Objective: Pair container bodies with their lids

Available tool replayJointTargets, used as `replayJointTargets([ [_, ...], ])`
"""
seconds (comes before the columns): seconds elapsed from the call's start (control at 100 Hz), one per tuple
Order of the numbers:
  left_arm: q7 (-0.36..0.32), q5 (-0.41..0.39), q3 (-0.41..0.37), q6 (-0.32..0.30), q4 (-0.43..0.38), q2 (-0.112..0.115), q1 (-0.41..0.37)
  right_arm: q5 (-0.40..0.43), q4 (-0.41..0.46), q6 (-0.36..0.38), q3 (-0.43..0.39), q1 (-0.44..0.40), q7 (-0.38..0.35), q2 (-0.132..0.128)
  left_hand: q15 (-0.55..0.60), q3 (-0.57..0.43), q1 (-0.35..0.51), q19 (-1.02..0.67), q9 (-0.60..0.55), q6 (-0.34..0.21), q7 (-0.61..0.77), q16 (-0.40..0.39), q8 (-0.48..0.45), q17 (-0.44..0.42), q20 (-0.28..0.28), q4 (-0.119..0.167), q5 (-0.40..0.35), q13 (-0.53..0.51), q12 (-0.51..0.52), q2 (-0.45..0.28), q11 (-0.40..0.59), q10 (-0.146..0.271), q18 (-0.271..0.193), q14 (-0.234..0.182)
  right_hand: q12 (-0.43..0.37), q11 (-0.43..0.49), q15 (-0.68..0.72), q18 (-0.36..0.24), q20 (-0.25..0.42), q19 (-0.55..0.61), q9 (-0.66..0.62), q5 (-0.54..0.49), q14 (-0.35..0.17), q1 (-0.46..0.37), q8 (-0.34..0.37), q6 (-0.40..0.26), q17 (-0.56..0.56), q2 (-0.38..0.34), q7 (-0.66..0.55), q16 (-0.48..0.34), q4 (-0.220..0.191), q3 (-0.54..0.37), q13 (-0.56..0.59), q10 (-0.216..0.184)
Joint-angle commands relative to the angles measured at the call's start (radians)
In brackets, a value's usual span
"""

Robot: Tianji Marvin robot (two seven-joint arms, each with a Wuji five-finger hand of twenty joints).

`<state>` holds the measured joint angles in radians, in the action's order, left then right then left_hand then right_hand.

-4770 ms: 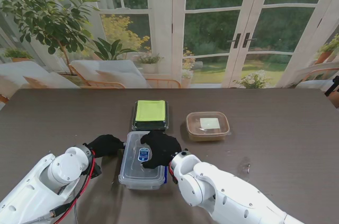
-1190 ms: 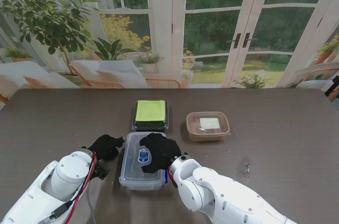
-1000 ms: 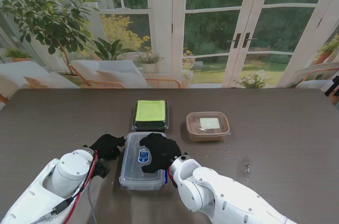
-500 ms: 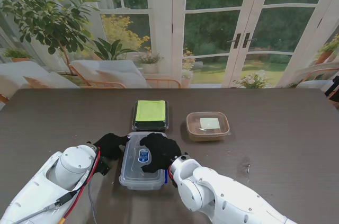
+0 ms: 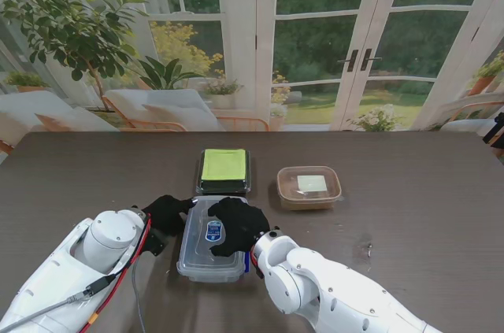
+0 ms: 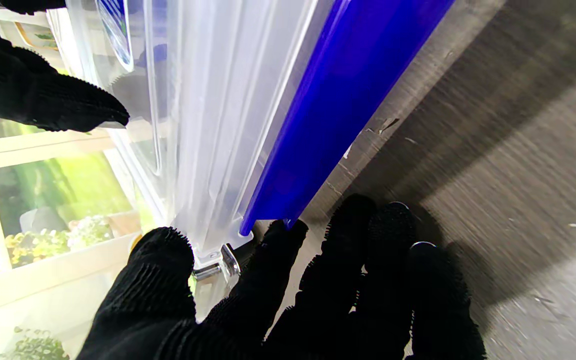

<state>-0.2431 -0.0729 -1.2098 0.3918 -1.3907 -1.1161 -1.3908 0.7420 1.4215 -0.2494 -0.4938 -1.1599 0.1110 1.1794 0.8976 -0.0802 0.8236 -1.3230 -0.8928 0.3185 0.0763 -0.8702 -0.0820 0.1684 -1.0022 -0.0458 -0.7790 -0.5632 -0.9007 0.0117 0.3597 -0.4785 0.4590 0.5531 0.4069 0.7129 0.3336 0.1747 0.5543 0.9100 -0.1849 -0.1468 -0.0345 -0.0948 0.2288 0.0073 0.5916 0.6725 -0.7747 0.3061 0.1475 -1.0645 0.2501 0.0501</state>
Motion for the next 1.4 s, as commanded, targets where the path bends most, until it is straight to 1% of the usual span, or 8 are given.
replayJointTargets([
  [0.0,-0.034,0.005,0.016,0.007,0.019,-0.009,-0.012,-0.005,-0.034,0.000,0.013,-0.022,-0.033,-0.005,-0.052,0.006,0.024,0.012,0.007,-0.010,0.022,-0.018,-0.017,-0.018,-0.020,0.015,-0.054,0.000,-0.013,0.007,0.017,-0.029,-0.048,0.078,0.000,0.008,0.174,-0.037,-0.019,-0.020,-0.012,0.027,0.138,-0.003,-0.015,0.007,-0.565,0.030,-0.002,0.067,-0.004,0.008,0.120,-0.009],
  [0.08,-0.036,0.004,0.015,0.002,0.022,-0.008,-0.013,-0.004,-0.035,0.000,0.014,-0.021,-0.034,-0.005,-0.054,0.011,0.027,0.013,0.013,0.002,0.055,-0.019,-0.030,-0.019,-0.021,0.016,-0.121,0.001,-0.014,0.006,0.022,-0.028,-0.049,0.079,0.000,0.008,0.174,-0.037,-0.019,-0.020,-0.010,0.027,0.137,-0.003,-0.015,0.008,-0.565,0.030,-0.002,0.067,-0.004,0.009,0.119,-0.008],
  [0.16,-0.034,0.001,0.011,0.000,0.018,-0.008,-0.019,-0.004,-0.035,0.000,0.014,-0.021,-0.034,-0.005,-0.059,0.021,0.032,0.016,0.020,0.012,0.096,-0.020,-0.052,-0.023,-0.022,0.016,-0.149,0.004,-0.008,0.003,0.027,-0.030,-0.050,0.080,0.000,0.009,0.174,-0.037,-0.019,-0.020,-0.009,0.028,0.137,-0.004,-0.014,0.007,-0.566,0.030,-0.002,0.067,-0.004,0.009,0.119,-0.008],
  [0.44,0.008,0.040,-0.031,0.009,-0.022,-0.020,-0.062,-0.004,-0.035,0.001,0.018,-0.018,-0.037,-0.005,-0.121,0.046,0.056,0.040,0.035,0.032,0.164,0.015,-0.135,-0.046,0.001,0.018,-0.190,0.030,0.064,-0.002,-0.023,-0.036,-0.052,0.086,0.000,0.009,0.175,-0.038,-0.019,-0.020,-0.008,0.029,0.136,-0.003,-0.015,0.007,-0.565,0.027,-0.002,0.067,-0.005,0.011,0.120,-0.008],
  [0.76,0.059,0.163,-0.097,0.025,-0.078,-0.044,-0.115,-0.004,-0.027,0.001,0.020,-0.020,-0.049,-0.009,-0.253,0.074,0.077,0.077,0.010,0.032,0.141,0.102,-0.170,-0.097,0.075,0.020,-0.166,0.060,0.188,-0.009,-0.154,-0.043,-0.053,0.080,0.000,0.008,0.173,-0.039,-0.019,-0.022,-0.003,0.034,0.136,-0.003,-0.016,0.007,-0.568,0.021,0.000,0.067,-0.006,0.016,0.115,-0.007],
  [1.03,0.109,0.285,-0.139,0.028,-0.109,-0.069,-0.145,-0.004,-0.020,0.001,0.020,-0.023,-0.053,-0.011,-0.461,0.085,0.093,0.188,-0.021,0.038,0.119,0.258,-0.172,-0.100,0.174,0.019,-0.138,0.024,0.413,-0.011,-0.199,-0.053,-0.015,0.065,0.000,0.008,0.173,-0.039,-0.019,-0.023,0.002,0.036,0.136,-0.005,-0.017,0.007,-0.569,0.019,0.000,0.067,-0.007,0.019,0.115,-0.007],
  [1.18,0.131,0.333,-0.154,0.020,-0.125,-0.079,-0.155,-0.004,-0.018,0.001,0.022,-0.025,-0.055,-0.011,-0.506,0.087,0.092,0.233,-0.051,0.048,0.106,0.305,-0.165,-0.068,0.204,0.019,-0.118,-0.030,0.460,-0.013,-0.203,-0.059,0.017,0.068,0.000,0.009,0.172,-0.039,-0.019,-0.023,0.001,0.036,0.134,-0.006,-0.017,0.008,-0.569,0.021,0.001,0.066,-0.008,0.019,0.115,-0.007],
  [1.39,0.156,0.391,-0.164,-0.010,-0.141,-0.090,-0.160,-0.005,-0.015,0.000,0.022,-0.026,-0.058,-0.012,-0.518,0.087,0.090,0.233,-0.051,0.049,0.084,0.316,-0.152,-0.068,0.205,0.020,-0.080,-0.040,0.466,-0.016,-0.198,-0.049,0.018,0.069,0.000,0.008,0.172,-0.040,-0.019,-0.024,0.004,0.036,0.137,-0.005,-0.018,0.007,-0.570,0.019,0.001,0.066,-0.008,0.020,0.112,-0.007],
])
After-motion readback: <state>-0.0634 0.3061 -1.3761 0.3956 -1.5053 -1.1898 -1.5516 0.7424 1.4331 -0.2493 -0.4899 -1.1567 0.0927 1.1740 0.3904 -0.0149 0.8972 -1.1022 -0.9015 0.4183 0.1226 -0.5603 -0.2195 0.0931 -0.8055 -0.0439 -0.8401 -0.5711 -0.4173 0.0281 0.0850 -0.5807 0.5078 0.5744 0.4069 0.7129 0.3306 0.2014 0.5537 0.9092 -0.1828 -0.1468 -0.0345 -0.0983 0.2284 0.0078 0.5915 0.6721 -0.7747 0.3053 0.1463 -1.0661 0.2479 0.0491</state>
